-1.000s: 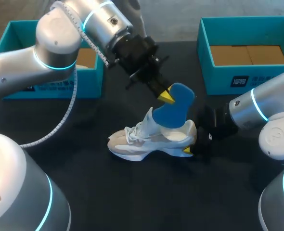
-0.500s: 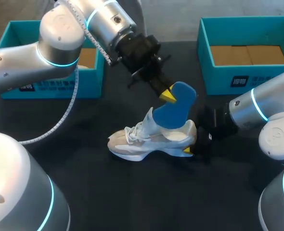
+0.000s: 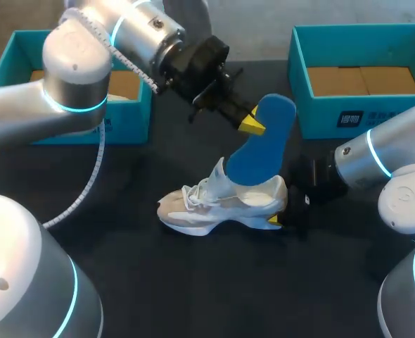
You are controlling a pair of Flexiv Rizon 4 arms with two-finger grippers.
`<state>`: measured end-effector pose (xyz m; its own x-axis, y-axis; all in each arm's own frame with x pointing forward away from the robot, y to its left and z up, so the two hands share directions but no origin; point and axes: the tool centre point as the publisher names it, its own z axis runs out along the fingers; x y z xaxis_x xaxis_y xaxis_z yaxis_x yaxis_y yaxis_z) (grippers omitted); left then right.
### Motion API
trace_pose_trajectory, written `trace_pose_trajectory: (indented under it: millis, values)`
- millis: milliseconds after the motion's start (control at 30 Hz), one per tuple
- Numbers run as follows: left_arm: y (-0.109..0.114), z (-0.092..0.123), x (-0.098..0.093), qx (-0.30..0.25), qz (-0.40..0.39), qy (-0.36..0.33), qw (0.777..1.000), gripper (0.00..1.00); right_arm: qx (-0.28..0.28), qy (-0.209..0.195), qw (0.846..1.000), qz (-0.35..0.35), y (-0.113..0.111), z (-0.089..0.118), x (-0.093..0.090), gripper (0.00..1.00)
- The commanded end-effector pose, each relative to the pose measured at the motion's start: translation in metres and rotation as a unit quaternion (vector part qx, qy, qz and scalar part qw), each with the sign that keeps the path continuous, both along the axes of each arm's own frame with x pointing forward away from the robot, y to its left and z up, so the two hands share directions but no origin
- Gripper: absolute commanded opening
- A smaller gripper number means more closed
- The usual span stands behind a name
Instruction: Take the shoe out of the shoebox, open the shoe tongue, remove and reinsert the insole, then place the shoe into the shoebox
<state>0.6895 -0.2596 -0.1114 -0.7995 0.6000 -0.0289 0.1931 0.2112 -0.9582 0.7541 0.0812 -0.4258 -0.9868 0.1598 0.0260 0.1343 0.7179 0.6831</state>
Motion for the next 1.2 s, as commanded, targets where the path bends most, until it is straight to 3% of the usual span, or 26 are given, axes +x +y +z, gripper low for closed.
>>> trace_pose_trajectory:
  millis: [33, 367, 567, 867, 1200]
  values:
    - [0.012, 0.008, -0.016, -0.013, 0.079, 0.005, 0.997, 0.0, -0.001, 0.0, 1.0, 0.0, 0.0, -0.001, 0.001, 0.0]
    - [0.011, 0.029, -0.031, -0.05, 0.139, 0.09, 0.985, 0.0, -0.001, 0.0, 1.0, 0.0, 0.0, -0.001, 0.001, 0.0]
    - [0.009, 0.042, -0.047, -0.081, 0.172, 0.191, 0.963, 0.0, -0.001, 0.0, 1.0, 0.0, 0.0, -0.001, 0.001, 0.0]
    - [0.013, 0.057, -0.063, -0.071, 0.174, 0.333, 0.924, 0.0, -0.001, 0.0, 1.0, 0.0, 0.0, -0.001, 0.001, 0.0]
    - [0.023, 0.084, -0.07, -0.045, 0.17, 0.393, 0.902, 0.0, -0.001, 0.0, 1.0, 0.0, 0.0, -0.001, 0.001, 0.0]
